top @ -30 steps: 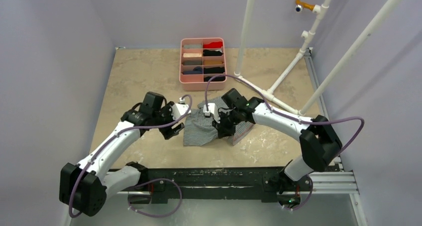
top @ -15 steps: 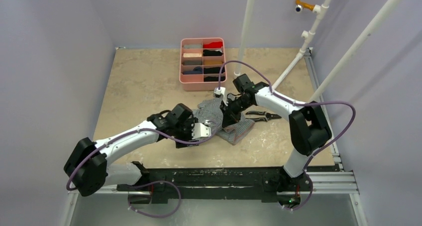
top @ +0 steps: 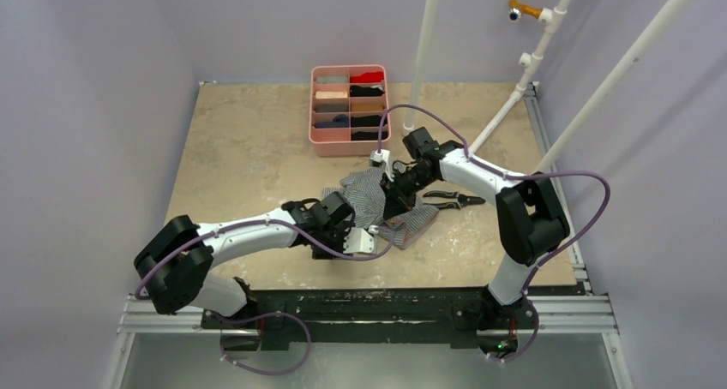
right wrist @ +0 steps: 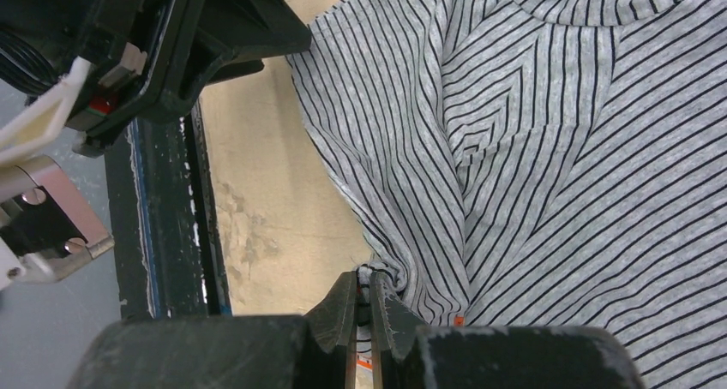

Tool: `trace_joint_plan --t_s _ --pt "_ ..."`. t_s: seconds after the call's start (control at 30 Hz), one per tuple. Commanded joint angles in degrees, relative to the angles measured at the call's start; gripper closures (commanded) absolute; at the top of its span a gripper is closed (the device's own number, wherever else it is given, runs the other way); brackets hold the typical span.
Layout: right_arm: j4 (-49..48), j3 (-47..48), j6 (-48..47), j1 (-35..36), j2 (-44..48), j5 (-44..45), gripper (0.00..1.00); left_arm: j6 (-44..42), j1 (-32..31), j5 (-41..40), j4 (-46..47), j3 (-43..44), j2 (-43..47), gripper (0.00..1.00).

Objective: Roll the underwear
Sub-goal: Fold the underwear at the center of the board.

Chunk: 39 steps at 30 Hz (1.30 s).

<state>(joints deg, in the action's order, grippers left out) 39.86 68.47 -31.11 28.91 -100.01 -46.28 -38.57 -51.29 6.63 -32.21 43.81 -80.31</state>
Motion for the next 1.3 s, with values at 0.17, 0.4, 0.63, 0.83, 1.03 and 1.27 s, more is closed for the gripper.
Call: trace_joint_plan --t_s 0.17,0.4,0.63,0.83,1.03,1.27 --pt "0.31 1.74 -0.46 -0.69 0.16 -2.14 1.0 -0.06 -1.25 -2.37 1.72 0.61 -2.04 0.63" --pt "0.83 1.98 -0.75 -0.69 -0.19 -2.41 1.0 0.36 -1.27 -3.55 2.61 0.05 -4.14 0.76" --pt "2.52 2.46 -2.13 -0.71 -0.08 -2.47 1.0 1.16 -1.27 -3.84 2.24 -0.3 -3.12 1.0" --pt "7.84 3.77 -6.22 -0.7 -0.48 -3.74 1.0 2.61 1.03 -1.3 -0.32 -0.33 1.76 1.0" --pt "13.3 5.52 -9.92 -0.04 -0.14 -6.58 1.0 3.06 8.7 4.85 -5.56 1.61 8.92 1.0" --pt "18.52 8.22 -12.94 8.83 -1.47 -8.18 1.0 3.35 11.5 6.34 -13.9 4.51 15.48 1.0"
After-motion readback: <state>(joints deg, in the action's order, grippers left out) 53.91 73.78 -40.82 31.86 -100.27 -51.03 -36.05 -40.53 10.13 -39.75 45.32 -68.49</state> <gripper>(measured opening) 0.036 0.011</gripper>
